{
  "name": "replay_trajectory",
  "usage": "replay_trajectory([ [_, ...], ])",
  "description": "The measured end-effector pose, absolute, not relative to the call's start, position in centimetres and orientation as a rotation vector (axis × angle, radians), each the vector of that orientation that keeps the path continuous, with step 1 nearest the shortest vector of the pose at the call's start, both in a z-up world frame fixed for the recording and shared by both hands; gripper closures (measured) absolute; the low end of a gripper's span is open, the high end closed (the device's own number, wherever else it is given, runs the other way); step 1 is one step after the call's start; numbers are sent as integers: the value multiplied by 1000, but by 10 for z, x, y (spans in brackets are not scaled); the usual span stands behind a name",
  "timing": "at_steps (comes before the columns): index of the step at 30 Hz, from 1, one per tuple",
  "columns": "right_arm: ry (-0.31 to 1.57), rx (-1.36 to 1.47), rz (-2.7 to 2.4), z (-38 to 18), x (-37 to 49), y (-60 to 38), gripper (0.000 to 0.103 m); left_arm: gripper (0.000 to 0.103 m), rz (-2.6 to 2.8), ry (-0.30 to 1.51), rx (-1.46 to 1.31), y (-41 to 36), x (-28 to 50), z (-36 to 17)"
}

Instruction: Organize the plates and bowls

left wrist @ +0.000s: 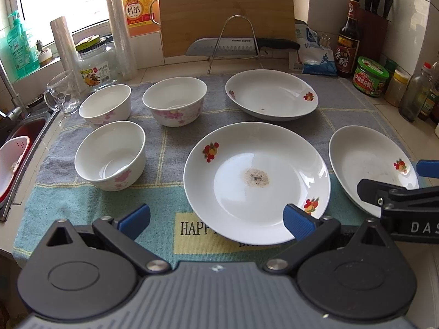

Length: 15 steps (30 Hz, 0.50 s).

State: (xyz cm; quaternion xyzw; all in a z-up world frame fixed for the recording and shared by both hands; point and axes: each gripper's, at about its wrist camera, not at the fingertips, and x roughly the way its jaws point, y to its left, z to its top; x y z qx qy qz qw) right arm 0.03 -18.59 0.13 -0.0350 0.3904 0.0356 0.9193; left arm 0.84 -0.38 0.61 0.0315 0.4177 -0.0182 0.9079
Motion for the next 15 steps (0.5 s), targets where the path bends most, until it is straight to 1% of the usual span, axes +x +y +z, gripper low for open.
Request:
replay_trajectory([
  [9, 778, -64, 52, 4, -7, -180, 0, 1, -96, 822, 82, 1, 11, 10],
  [15, 725, -71, 40, 11, -13, -178, 0, 1, -175, 796, 118, 4, 19, 11],
])
